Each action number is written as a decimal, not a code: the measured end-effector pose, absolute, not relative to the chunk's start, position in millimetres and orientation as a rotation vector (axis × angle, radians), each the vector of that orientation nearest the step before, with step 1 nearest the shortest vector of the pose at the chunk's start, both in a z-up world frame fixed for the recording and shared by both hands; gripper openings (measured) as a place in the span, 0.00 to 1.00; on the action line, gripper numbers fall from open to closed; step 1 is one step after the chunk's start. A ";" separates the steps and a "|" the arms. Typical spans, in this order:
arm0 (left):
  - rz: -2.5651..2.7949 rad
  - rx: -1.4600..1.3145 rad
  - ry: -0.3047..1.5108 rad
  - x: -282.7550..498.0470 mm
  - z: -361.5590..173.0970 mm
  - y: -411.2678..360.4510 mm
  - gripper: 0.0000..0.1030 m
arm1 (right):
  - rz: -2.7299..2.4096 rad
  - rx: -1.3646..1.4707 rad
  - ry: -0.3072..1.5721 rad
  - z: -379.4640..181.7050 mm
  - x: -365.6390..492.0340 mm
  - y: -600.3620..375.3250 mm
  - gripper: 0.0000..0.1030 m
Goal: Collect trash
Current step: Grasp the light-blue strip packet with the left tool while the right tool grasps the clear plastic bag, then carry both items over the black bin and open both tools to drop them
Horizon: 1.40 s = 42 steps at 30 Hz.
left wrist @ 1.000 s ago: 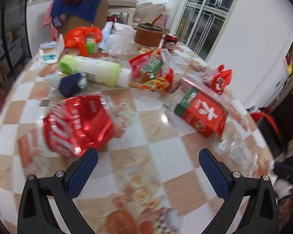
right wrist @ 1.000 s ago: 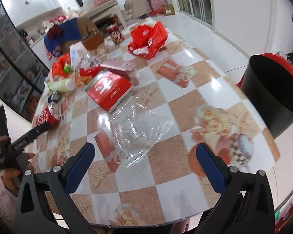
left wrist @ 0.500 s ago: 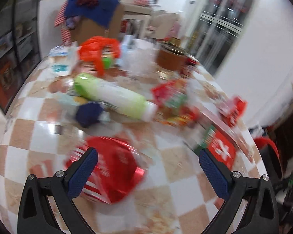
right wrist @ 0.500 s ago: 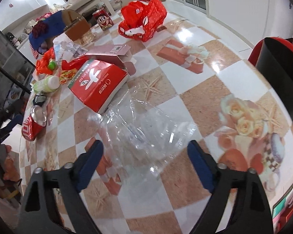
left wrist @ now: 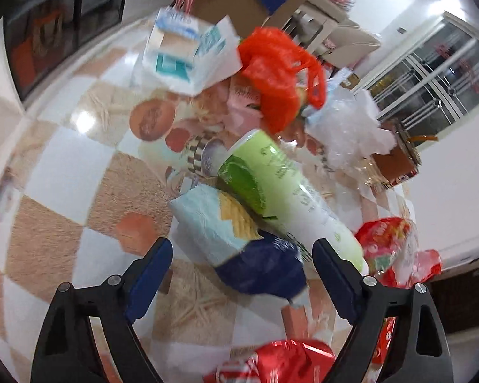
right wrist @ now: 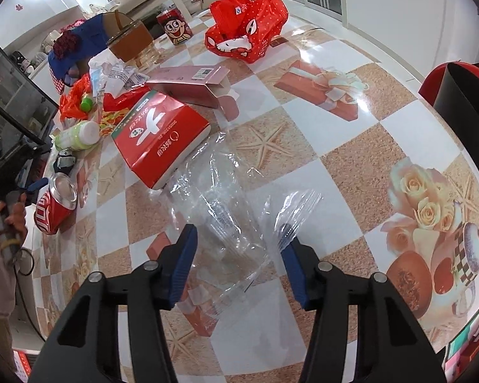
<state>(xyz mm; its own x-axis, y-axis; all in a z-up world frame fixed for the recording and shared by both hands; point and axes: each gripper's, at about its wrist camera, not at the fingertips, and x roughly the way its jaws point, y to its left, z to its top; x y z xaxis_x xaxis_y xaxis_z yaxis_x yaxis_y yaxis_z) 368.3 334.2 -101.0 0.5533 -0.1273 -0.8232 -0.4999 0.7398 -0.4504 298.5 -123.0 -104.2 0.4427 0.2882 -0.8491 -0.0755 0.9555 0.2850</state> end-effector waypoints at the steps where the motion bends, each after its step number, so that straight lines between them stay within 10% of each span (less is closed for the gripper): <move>1: 0.244 -0.745 0.982 370.4 -104.3 335.2 1.00 | 0.227 0.216 1.091 -104.2 298.9 -122.6 0.52; 17: 0.201 -0.587 0.928 358.3 -86.8 322.7 1.00 | 0.271 0.175 1.059 -92.5 287.5 -113.6 0.30; 42: -0.150 -0.363 0.709 264.8 30.6 186.2 1.00 | 0.290 0.220 0.884 -22.6 235.9 -158.3 0.27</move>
<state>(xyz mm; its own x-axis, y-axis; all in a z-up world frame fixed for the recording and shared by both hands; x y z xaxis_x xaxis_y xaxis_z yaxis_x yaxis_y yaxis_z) 264.8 186.2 30.6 0.7514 -0.2556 -0.6083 0.0119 0.9270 -0.3748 235.9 -158.3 -22.6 0.5991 0.3380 -0.7258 -0.1578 0.9386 0.3069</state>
